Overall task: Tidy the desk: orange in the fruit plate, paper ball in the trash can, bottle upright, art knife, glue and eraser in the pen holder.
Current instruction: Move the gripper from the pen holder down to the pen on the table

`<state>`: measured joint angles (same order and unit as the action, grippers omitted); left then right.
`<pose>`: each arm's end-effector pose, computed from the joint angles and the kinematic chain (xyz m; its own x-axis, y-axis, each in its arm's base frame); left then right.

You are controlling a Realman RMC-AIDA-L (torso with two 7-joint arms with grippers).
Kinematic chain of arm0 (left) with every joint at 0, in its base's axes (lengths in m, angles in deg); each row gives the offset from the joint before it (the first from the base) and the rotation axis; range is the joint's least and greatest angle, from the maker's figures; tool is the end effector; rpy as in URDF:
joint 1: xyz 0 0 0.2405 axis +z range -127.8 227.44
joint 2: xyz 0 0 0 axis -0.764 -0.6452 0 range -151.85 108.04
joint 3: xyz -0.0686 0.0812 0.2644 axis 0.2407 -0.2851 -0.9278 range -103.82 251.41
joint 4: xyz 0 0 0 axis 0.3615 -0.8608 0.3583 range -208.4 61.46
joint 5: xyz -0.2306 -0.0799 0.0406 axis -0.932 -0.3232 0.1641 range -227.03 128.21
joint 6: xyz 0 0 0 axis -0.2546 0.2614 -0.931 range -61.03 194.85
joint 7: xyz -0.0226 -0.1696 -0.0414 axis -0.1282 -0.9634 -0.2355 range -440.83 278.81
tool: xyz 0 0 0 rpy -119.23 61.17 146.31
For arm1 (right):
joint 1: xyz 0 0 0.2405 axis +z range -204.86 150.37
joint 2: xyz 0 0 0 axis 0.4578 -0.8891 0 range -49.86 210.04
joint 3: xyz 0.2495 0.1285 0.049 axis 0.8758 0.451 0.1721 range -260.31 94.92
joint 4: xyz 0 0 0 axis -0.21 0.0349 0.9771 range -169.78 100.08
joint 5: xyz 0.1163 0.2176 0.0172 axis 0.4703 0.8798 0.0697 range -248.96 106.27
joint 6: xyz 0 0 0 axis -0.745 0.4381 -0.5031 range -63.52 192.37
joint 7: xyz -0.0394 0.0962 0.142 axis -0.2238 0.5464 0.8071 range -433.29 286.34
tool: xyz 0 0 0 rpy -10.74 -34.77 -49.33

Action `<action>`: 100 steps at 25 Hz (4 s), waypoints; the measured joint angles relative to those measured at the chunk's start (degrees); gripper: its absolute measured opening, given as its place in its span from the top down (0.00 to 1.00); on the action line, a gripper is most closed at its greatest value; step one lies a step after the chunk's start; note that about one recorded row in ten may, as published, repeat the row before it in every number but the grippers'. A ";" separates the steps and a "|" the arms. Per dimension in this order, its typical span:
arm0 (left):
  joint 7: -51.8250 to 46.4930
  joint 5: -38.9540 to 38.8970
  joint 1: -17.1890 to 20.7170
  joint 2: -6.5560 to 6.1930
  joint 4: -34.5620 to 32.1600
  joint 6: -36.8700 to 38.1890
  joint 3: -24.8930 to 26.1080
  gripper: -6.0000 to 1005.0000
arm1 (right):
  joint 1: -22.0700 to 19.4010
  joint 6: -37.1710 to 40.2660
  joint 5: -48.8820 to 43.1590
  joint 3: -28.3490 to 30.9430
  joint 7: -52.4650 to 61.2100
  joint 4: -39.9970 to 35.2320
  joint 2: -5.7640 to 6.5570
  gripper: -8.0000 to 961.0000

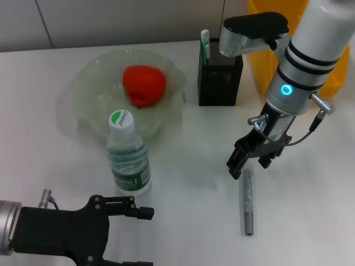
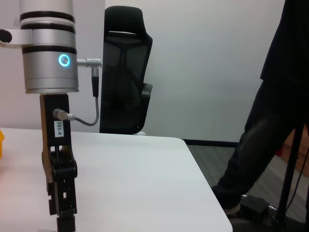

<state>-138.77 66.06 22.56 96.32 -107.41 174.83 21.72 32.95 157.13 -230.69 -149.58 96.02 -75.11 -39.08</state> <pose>-0.2825 0.2929 -0.0681 0.8688 0.0640 0.4910 -0.0012 -0.9913 0.1314 0.1936 0.4406 -0.0790 0.2434 -0.9268 0.2859 -0.7842 -0.3616 -0.5042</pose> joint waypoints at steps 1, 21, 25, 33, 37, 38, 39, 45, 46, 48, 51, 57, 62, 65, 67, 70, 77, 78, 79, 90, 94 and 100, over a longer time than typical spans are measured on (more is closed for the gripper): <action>0.00 0.00 0.00 0.00 0.00 0.00 0.00 0.19 | -0.07 -0.14 0.00 0.00 0.01 0.01 0.00 0.28; -0.03 -0.33 -0.08 0.02 -0.16 0.11 0.04 0.19 | 0.43 -2.64 0.56 -2.38 -0.13 2.71 -0.27 0.34; 0.03 -0.29 -0.04 0.05 -0.09 0.12 0.04 0.19 | 0.46 -2.76 0.66 -2.38 -0.17 2.89 -0.28 0.35; 0.11 -0.38 0.44 0.16 0.05 0.14 0.04 0.19 | 0.23 -3.73 0.71 -2.38 -0.20 3.76 -0.37 0.60; 0.11 -0.39 0.46 0.16 0.11 0.14 0.04 0.19 | 0.39 -4.56 0.61 -2.37 -0.21 5.06 -0.37 0.61; 0.11 -0.39 0.46 0.16 0.11 0.13 0.04 0.19 | 0.42 -4.66 0.57 -2.38 -0.23 5.18 -0.37 0.61; 0.11 -0.39 0.46 0.16 0.11 0.13 0.04 0.19 | 0.43 -4.74 0.53 -2.37 -0.25 5.20 -0.37 0.61; 0.11 -0.39 0.45 0.16 0.19 0.03 0.04 0.19 | 0.53 -5.21 0.48 -3.16 -0.35 5.20 -0.36 0.61; 0.11 -0.39 0.45 0.16 0.19 0.03 0.04 0.19 | 0.53 -5.38 0.53 -3.64 -0.35 5.23 -0.36 0.62; 0.11 -0.42 0.45 0.16 0.27 0.00 0.04 0.19 | 0.60 -5.58 0.61 -4.67 -0.33 5.38 -0.36 0.62; 0.11 -0.42 0.45 0.21 0.29 -0.02 0.04 0.19 | 0.78 -5.67 0.62 -5.27 -0.33 5.54 -0.37 0.62; 0.11 -0.42 0.41 0.25 0.28 -0.12 0.04 0.19 | 0.68 -5.72 0.69 -5.34 -0.29 5.55 -0.43 0.64; 0.11 -0.43 0.30 0.21 0.28 -0.14 0.04 0.19 | 0.55 -5.70 0.71 -5.36 -0.34 5.55 -0.45 0.71; 0.10 -0.43 0.28 0.17 0.28 -0.08 0.04 0.19 | 0.79 -5.59 0.71 -5.36 -0.40 5.55 -0.46 0.79; 0.11 -0.43 0.23 0.16 0.27 -0.03 0.04 0.19 | 0.89 -5.58 0.71 -5.47 -0.62 5.55 -0.46 0.82; 0.10 -0.43 0.18 0.16 0.27 -0.02 0.04 0.19 | 1.06 -5.58 0.71 -6.32 -0.82 5.55 -0.51 0.81; 0.11 -0.43 0.26 0.16 0.27 -0.12 0.04 0.19 | 1.62 -5.59 1.89 -9.60 -0.48 5.87 -0.72 0.81; 0.10 -0.43 0.29 0.16 0.27 -0.14 0.04 0.19 | 1.66 -5.61 2.30 -9.83 -0.46 5.95 -0.72 0.81; 0.11 -0.43 0.32 0.16 0.27 -0.17 0.04 0.19 | 1.68 -5.64 2.54 -9.97 -0.46 5.97 -0.72 0.81; 0.10 -0.42 0.31 0.16 0.28 -0.34 0.20 0.19 | 1.67 -6.42 2.88 -11.34 -0.67 6.76 -0.72 0.81; 0.11 -0.42 0.30 0.15 0.28 -0.35 0.21 0.19 | 1.70 -6.56 2.95 -11.34 -0.75 6.93 -0.72 0.81; 0.25 -0.42 0.38 0.16 0.27 -0.44 0.30 0.19 | 1.46 -7.15 3.00 -11.34 -0.93 6.95 -0.72 0.81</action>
<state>-138.52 65.64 22.95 96.48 -107.13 174.40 22.02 34.42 149.98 -227.69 -160.92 95.09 -68.16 -39.79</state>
